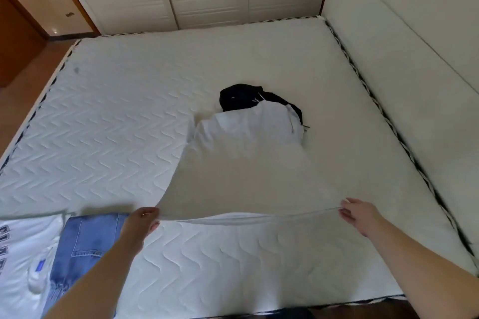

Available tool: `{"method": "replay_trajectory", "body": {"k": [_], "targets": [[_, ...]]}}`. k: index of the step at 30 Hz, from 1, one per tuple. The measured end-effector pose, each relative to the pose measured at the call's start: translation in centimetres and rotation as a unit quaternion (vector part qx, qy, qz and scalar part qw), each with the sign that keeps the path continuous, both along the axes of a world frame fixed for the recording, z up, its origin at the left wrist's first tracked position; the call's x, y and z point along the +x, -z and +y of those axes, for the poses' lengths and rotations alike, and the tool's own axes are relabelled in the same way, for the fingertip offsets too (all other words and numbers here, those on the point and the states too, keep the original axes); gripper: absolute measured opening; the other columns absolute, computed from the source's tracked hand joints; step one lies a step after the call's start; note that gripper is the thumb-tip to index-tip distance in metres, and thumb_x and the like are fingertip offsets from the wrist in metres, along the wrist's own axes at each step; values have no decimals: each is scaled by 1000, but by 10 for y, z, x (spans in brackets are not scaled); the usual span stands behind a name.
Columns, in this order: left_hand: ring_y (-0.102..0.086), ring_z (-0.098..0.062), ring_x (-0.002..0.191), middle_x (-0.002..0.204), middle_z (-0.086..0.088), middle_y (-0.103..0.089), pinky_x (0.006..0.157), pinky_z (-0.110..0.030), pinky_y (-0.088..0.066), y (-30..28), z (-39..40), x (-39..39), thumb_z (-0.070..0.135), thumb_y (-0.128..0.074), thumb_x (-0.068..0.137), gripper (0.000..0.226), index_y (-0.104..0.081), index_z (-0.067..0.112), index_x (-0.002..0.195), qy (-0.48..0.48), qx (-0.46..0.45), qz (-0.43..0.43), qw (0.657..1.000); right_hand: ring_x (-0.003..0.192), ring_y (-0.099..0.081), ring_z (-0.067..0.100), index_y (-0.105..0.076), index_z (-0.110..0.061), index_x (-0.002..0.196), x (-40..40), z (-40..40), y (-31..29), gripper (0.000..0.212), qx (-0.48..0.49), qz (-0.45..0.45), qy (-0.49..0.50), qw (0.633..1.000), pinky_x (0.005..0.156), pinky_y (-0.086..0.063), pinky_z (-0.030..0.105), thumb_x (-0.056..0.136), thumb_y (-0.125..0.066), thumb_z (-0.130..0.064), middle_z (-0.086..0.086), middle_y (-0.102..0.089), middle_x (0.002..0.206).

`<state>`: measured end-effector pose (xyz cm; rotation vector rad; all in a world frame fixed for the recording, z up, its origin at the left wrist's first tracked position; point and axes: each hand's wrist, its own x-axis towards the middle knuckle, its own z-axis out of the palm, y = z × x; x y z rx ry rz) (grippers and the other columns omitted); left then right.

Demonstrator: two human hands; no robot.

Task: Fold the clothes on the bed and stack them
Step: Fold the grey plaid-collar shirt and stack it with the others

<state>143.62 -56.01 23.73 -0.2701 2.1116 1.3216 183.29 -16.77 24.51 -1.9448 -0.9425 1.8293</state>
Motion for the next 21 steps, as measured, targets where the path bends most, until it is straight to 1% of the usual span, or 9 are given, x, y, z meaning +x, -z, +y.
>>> {"method": "replay_trajectory", "body": {"k": [2, 4, 6, 7, 9, 12, 16, 19, 21], "targets": [[-61, -21, 77, 100, -18, -63, 57, -16, -56, 21, -18, 24, -3, -62, 91, 20, -62, 1, 111, -10, -24, -17, 1000, 50, -64, 14, -52, -7, 109, 22, -14, 18, 14, -48, -18, -9, 999, 40, -49, 18, 98, -53, 1, 4, -65, 60], [-61, -22, 74, 102, -19, -62, 66, -23, -58, 37, -33, 45, -1, -61, 93, 25, -58, 5, 117, -41, -41, -43, 997, 51, -67, 8, -52, -8, 109, 42, -26, 33, 12, -75, -27, -21, 997, 52, -53, 23, 100, -50, -2, 5, -68, 67], [-62, -22, 75, 99, -19, -63, 64, -22, -58, 49, -48, 66, 2, -59, 95, 20, -59, 2, 115, -49, -65, -61, 995, 95, -70, 17, -50, -7, 130, 58, -36, 49, 29, -92, -34, -26, 995, 81, -50, 31, 101, -48, -5, 15, -65, 105], [-63, -24, 78, 98, -20, -64, 61, -22, -58, 55, -56, 76, 3, -58, 96, 18, -60, -1, 113, -47, -74, -65, 994, 116, -61, 24, -46, -5, 137, 65, -41, 53, 35, -99, -38, -28, 994, 94, -45, 35, 101, -48, -6, 17, -60, 119], [-65, -30, 87, 104, -23, -64, 70, -30, -59, 66, -71, 95, 6, -56, 98, 18, -58, -3, 113, -54, -84, -73, 992, 128, -52, 29, -43, -3, 140, 78, -52, 64, 40, -115, -50, -31, 992, 102, -40, 38, 101, -50, -8, 13, -56, 121], [-67, -28, 85, 102, -23, -66, 88, -41, -51, 80, -93, 120, 11, -53, 101, 17, -57, -2, 112, -63, -88, -87, 990, 98, -58, 21, -46, -2, 138, 103, -70, 82, 40, -130, -83, -36, 987, 80, -45, 31, 100, -54, -10, 5, -57, 102], [-66, -24, 77, 87, -20, -67, 78, -38, -57, 98, -124, 140, 15, -54, 101, 18, -57, 0, 109, -52, -130, -72, 988, 62, -58, 10, -48, 1, 136, 137, -97, 106, 37, -119, -151, -31, 981, 63, -37, 24, 100, -52, -8, 4, -56, 88], [-67, -22, 75, 86, -16, -68, 59, -27, -59, 111, -142, 147, 18, -57, 100, 16, -59, 3, 106, -29, -150, -73, 986, 68, -53, 11, -53, -1, 134, 151, -118, 123, 37, -105, -168, -35, 980, 66, -40, 28, 97, -57, -7, 1, -56, 80], [-68, -24, 73, 84, -16, -69, 63, -31, -59, 124, -153, 150, 20, -60, 99, 19, -61, 3, 104, -15, -166, -64, 984, 68, -53, 12, -56, -1, 130, 159, -130, 132, 35, -94, -175, -47, 979, 67, -41, 29, 95, -60, -6, 1, -58, 79]]}}
